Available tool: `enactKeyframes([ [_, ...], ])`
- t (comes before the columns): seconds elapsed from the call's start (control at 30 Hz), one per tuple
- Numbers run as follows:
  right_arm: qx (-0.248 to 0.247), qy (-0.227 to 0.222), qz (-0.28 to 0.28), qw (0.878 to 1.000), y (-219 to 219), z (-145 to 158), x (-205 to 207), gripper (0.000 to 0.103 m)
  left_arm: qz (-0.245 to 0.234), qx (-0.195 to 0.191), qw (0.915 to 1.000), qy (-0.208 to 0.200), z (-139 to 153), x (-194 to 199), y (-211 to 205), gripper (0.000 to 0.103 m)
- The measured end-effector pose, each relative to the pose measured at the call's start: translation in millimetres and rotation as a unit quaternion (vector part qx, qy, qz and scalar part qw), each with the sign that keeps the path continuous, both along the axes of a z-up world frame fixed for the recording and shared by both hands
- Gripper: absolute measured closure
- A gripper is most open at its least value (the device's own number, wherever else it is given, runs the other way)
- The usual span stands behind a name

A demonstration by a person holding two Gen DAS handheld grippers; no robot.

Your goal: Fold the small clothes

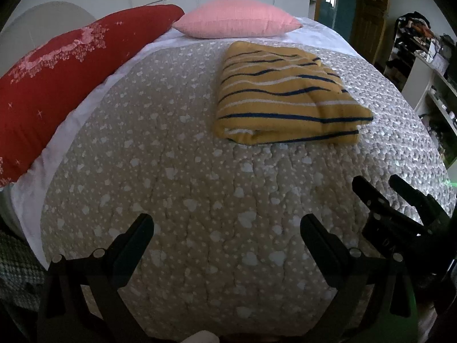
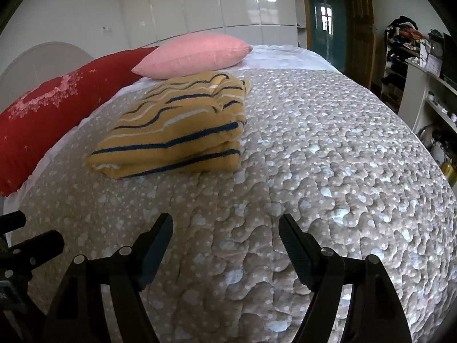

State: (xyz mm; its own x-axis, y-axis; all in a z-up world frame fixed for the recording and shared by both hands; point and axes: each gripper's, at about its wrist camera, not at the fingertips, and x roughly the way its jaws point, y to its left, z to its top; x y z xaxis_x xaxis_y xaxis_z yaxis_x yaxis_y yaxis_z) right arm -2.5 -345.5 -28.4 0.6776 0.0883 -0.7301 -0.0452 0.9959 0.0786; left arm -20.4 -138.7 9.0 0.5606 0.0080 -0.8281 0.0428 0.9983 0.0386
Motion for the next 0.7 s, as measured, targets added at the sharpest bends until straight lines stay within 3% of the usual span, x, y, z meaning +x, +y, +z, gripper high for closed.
enactKeyframes([
  [0.7,-0.003,0.005,0.003,1.0,4.5,-4.6,-0.3,0.021,0.0,-0.006,0.9999,0.011,-7.5,1.8,1.5,0.001],
])
